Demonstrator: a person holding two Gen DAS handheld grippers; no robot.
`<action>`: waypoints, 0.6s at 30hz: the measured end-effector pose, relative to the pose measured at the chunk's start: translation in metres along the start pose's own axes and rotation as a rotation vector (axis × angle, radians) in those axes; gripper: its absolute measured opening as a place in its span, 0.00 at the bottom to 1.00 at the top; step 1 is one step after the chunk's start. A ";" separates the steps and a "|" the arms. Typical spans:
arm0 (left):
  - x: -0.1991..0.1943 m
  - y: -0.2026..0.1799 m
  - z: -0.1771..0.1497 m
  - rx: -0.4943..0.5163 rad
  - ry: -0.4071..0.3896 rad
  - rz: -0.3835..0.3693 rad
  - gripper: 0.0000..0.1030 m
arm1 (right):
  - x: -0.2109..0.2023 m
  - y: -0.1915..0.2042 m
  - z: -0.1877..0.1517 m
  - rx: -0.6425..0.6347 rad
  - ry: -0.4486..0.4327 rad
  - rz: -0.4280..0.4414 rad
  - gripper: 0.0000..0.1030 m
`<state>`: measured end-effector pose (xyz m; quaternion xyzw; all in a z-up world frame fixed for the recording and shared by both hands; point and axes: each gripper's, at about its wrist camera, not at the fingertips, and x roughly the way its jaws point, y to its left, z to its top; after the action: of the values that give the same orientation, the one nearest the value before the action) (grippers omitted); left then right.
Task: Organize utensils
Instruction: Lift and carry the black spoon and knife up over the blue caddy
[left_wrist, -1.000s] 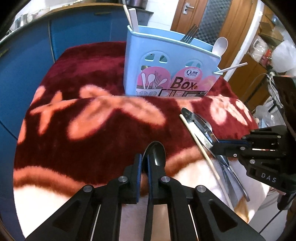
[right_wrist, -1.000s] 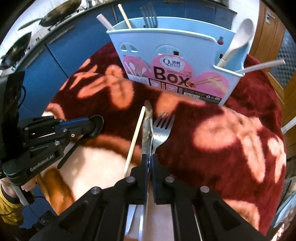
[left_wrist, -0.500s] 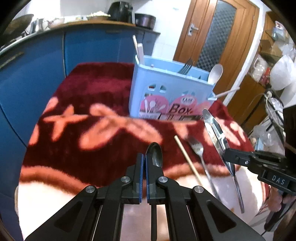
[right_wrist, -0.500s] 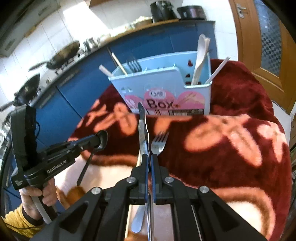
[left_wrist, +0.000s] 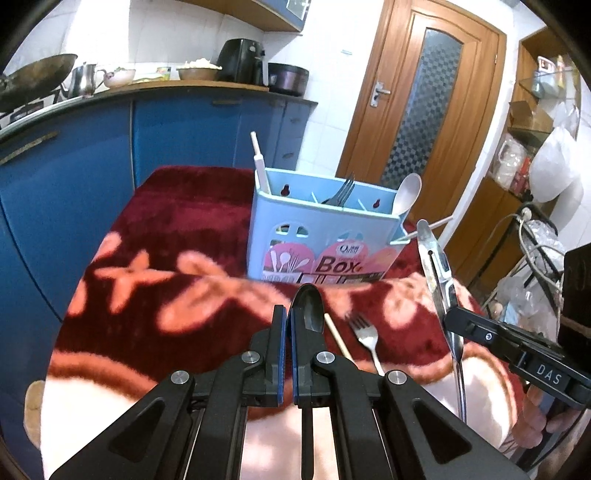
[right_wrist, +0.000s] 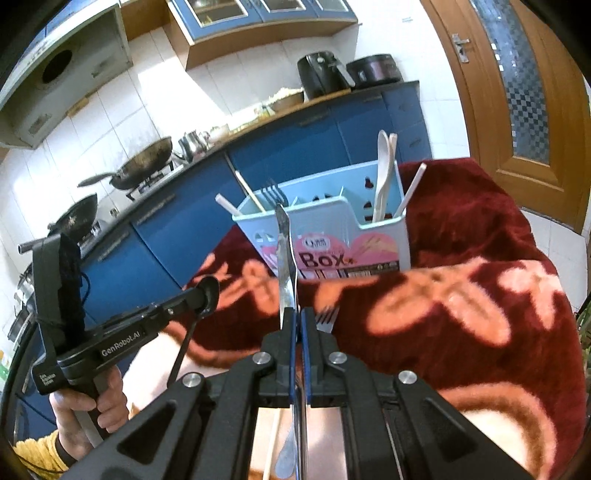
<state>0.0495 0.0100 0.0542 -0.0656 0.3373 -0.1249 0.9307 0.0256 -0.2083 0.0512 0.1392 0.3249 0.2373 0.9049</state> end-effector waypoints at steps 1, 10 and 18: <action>-0.001 0.000 0.001 -0.001 -0.008 -0.004 0.02 | -0.003 0.000 0.002 0.003 -0.017 0.002 0.04; -0.010 -0.003 0.032 -0.016 -0.128 -0.046 0.02 | -0.016 -0.001 0.027 0.009 -0.190 0.021 0.04; -0.004 -0.003 0.070 -0.039 -0.246 -0.089 0.02 | -0.008 -0.011 0.055 0.029 -0.301 0.023 0.04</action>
<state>0.0911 0.0109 0.1101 -0.1133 0.2196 -0.1504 0.9573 0.0595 -0.2271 0.0921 0.1898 0.1873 0.2193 0.9385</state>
